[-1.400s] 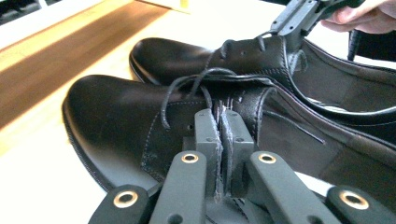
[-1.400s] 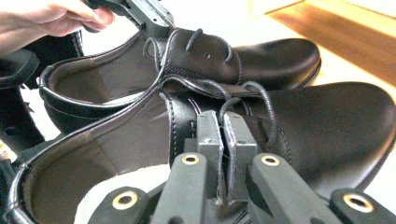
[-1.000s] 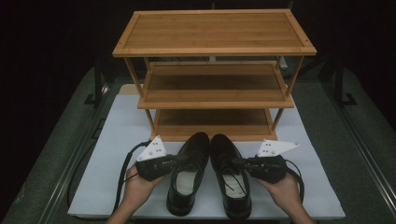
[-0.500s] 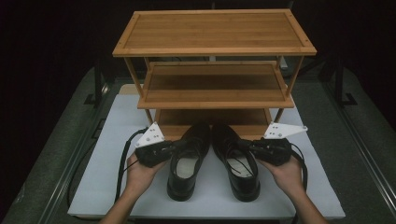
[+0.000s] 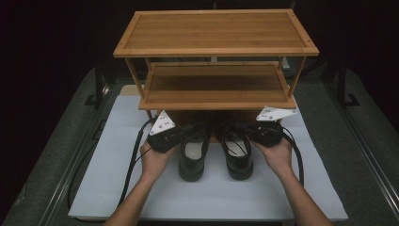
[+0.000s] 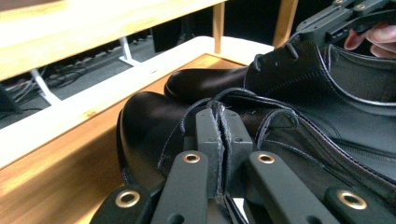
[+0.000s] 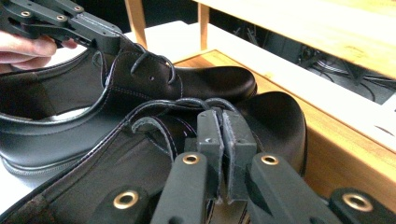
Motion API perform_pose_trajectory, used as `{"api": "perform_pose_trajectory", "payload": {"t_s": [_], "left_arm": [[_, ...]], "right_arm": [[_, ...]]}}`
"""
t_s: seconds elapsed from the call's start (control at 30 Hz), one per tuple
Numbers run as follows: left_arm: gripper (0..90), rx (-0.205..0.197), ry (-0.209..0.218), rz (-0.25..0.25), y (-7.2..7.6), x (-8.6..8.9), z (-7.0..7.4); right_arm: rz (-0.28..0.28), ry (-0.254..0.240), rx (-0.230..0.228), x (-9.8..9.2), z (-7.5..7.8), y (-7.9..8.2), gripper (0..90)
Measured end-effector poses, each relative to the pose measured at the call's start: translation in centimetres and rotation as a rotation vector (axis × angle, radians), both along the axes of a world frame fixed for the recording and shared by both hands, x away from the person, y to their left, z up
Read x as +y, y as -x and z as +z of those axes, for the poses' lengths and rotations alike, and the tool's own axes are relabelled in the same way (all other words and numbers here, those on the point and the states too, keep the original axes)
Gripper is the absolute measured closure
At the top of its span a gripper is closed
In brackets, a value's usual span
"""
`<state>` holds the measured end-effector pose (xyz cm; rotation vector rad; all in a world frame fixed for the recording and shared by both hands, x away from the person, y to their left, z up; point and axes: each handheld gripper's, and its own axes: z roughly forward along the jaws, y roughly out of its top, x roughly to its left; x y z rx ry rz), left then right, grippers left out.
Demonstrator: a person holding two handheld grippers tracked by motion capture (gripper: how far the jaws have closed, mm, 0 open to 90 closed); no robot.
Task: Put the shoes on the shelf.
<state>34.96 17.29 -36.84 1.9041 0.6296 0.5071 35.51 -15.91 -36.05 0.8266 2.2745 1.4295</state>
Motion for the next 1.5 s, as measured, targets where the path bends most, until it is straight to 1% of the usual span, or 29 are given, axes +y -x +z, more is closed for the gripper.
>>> {"api": "perform_pose_trajectory", "payload": {"t_s": [0.03,0.1,0.2,0.27,0.47,0.57,0.63,0.7,0.73,0.83,0.87,0.9,0.97,1.03,1.1,1.13,1.17,1.23,1.3,1.33,1.37,1.43,1.5], "left_arm": [[88.2,-0.004,-0.002,0.003,-0.2,-0.1,-0.1],[88.2,-0.026,-0.01,0.016,-0.5,-0.5,-0.4],[88.2,-0.042,-0.009,0.035,-1.0,-0.7,-0.8],[88.1,-0.042,-0.006,0.04,-1.2,-0.9,-1.1],[88.1,-0.067,-0.017,0.059,-1.6,-1.4,-1.9],[88.0,-0.059,-0.015,0.053,-1.6,-1.2,-2.0],[87.9,-0.055,-0.022,0.047,-1.5,-1.1,-2.1],[87.8,-0.043,-0.013,0.042,-1.4,-0.9,-2.2],[87.7,-0.042,-0.014,0.034,-1.3,-0.9,-2.2],[87.5,-0.03,-0.014,0.019,-1.1,-0.9,-2.3],[87.3,-0.029,-0.03,0.019,-1.0,-0.9,-2.3],[87.2,-0.028,-0.033,0.021,-1.0,-0.8,-2.3],[86.6,-0.013,-0.016,0.015,-1.0,-0.3,-2.5],[85.0,-0.003,-0.002,0.013,-1.0,0.0,-2.4],[82.0,-0.003,-0.005,0.012,-1.0,-0.1,-2.3],[79.4,0.002,-0.001,0.011,-1.0,0.0,-2.3],[75.4,0.01,0.002,0.014,-1.0,0.0,-2.2],[63.9,0.037,0.013,0.016,-1.0,0.4,-1.9],[53.8,0.06,0.011,0.009,-0.8,0.9,-1.6],[48.7,0.077,0.011,0.006,-0.6,1.2,-1.4],[45.2,0.086,0.01,-0.001,-0.4,1.4,-1.2],[40.4,0.092,0.007,-0.01,0.2,1.9,-1.0],[35.8,0.101,0.002,-0.018,0.8,2.3,-1.0]], "right_arm": [[-0.007,0.003,0.0,0.1,-0.1,-0.3,86.9],[-0.017,0.005,-0.001,0.3,-0.3,-0.7,86.9],[-0.029,0.001,-0.01,0.6,-0.7,-1.2,86.9],[-0.037,0.003,-0.018,0.8,-0.9,-1.4,86.9],[-0.06,0.014,-0.041,1.3,-1.5,-1.9,86.8],[-0.058,0.015,-0.039,1.5,-1.7,-1.9,86.8],[-0.053,0.019,-0.038,1.6,-1.8,-1.9,86.7],[-0.048,0.024,-0.024,1.7,-2.0,-1.8,86.5],[-0.042,0.034,-0.015,1.8,-2.2,-1.8,86.5],[-0.037,0.022,-0.015,1.8,-2.4,-1.6,86.3],[-0.037,0.028,-0.021,2.0,-2.6,-1.3,86.1],[-0.035,0.026,-0.019,2.1,-2.6,-1.2,85.9],[-0.039,0.037,-0.029,2.1,-2.7,-1.0,85.4],[-0.039,0.03,-0.024,2.0,-2.7,-1.1,84.1],[-0.042,0.025,-0.014,1.9,-2.7,-1.1,79.9],[-0.053,0.027,-0.014,1.9,-2.7,-1.1,76.6],[-0.061,0.029,-0.013,1.8,-2.6,-1.1,72.9],[-0.08,0.021,-0.012,1.4,-2.3,-0.9,66.1],[-0.087,0.001,-0.001,0.8,-1.9,-0.7,59.7],[-0.088,-0.005,0.002,0.5,-1.6,-0.6,57.4],[-0.095,-0.008,0.004,0.2,-1.4,-0.3,54.8],[-0.093,-0.016,0.016,-0.3,-1.2,0.2,52.4],[-0.092,-0.009,0.031,-0.9,-1.1,0.8,48.6]]}}
